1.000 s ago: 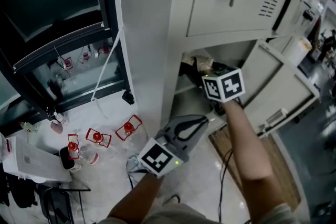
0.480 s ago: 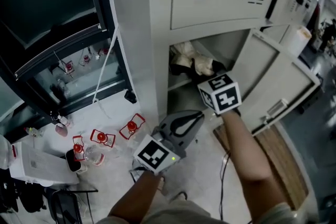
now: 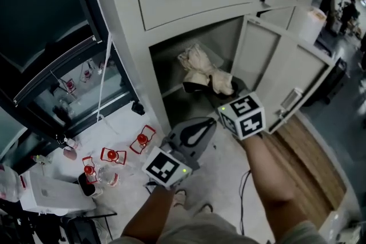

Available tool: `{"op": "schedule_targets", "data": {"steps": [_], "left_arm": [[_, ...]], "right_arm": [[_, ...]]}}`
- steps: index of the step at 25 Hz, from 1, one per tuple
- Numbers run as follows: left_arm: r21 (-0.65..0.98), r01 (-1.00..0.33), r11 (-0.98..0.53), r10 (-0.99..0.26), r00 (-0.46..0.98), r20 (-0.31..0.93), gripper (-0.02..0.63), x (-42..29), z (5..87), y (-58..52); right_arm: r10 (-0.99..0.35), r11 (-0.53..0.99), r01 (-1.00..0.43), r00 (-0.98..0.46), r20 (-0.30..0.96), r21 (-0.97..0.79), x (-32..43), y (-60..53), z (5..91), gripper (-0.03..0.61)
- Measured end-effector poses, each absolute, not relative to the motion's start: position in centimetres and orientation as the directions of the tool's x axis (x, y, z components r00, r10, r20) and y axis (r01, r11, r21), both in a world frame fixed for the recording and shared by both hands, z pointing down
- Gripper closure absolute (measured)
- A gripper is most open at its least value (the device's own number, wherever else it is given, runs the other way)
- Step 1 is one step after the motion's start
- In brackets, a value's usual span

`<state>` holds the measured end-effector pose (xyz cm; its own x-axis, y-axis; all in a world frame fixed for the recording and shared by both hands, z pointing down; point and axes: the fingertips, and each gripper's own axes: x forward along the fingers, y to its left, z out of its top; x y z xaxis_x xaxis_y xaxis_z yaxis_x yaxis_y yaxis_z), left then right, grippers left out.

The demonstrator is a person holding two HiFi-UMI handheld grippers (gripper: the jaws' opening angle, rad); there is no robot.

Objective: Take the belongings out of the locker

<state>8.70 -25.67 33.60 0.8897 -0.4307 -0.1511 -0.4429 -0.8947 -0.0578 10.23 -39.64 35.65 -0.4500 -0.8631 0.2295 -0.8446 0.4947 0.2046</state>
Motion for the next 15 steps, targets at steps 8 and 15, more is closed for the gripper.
{"op": "schedule_targets", "data": {"steps": [8, 15], "left_arm": [[-0.061, -0.405, -0.912, -0.395, 0.909, -0.13, 0.611, 10.3, 34.0, -23.4], [-0.054, -0.37, -0.927, -0.364, 0.926, -0.1, 0.611, 11.1, 34.9, -21.1]], "right_arm": [[-0.875, 0.477, -0.865, -0.449, 0.182, 0.157, 12.8, -34.3, 35.3, 0.377], [-0.879, 0.47, -0.874, -0.45, 0.159, 0.124, 15.0, -28.6, 35.5, 0.377]]}}
